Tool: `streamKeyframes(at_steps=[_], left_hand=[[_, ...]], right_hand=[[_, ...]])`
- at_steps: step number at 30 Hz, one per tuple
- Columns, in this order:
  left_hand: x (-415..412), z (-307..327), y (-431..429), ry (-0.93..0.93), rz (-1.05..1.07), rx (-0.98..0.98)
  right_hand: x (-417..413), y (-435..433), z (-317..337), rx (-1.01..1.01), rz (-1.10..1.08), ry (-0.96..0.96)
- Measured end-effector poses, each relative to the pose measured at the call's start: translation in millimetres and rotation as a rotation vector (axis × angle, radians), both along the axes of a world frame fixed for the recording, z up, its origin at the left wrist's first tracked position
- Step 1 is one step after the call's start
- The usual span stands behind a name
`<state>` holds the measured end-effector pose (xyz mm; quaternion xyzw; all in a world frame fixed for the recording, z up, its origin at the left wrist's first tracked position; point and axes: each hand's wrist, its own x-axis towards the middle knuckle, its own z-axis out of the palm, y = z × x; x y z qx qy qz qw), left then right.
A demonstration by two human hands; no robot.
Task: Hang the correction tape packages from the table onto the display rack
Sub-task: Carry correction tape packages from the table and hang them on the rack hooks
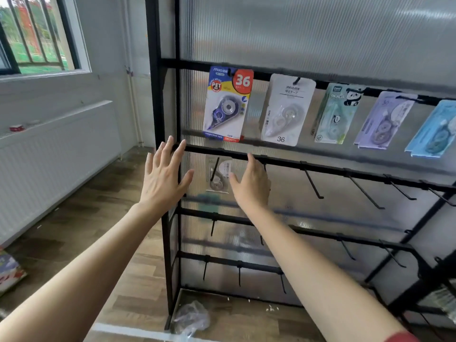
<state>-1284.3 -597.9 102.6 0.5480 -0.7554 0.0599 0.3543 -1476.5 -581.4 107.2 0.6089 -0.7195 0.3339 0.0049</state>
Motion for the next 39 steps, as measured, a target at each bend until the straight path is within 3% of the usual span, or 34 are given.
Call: streamKeyframes(at_steps=[10,23,39], left_hand=[[9,-92,135,-0.126,0.163,0.209],[50,-175,401,-0.067,0.487,0.487],[286,-180,755,0.141,1.194,0.636]], right_hand=[[11,115,-93,0.267,0.204,0.18],[58,312,-171,0.46,0.558,0.429],[373,553,-172,0.405,1.207,0.629]])
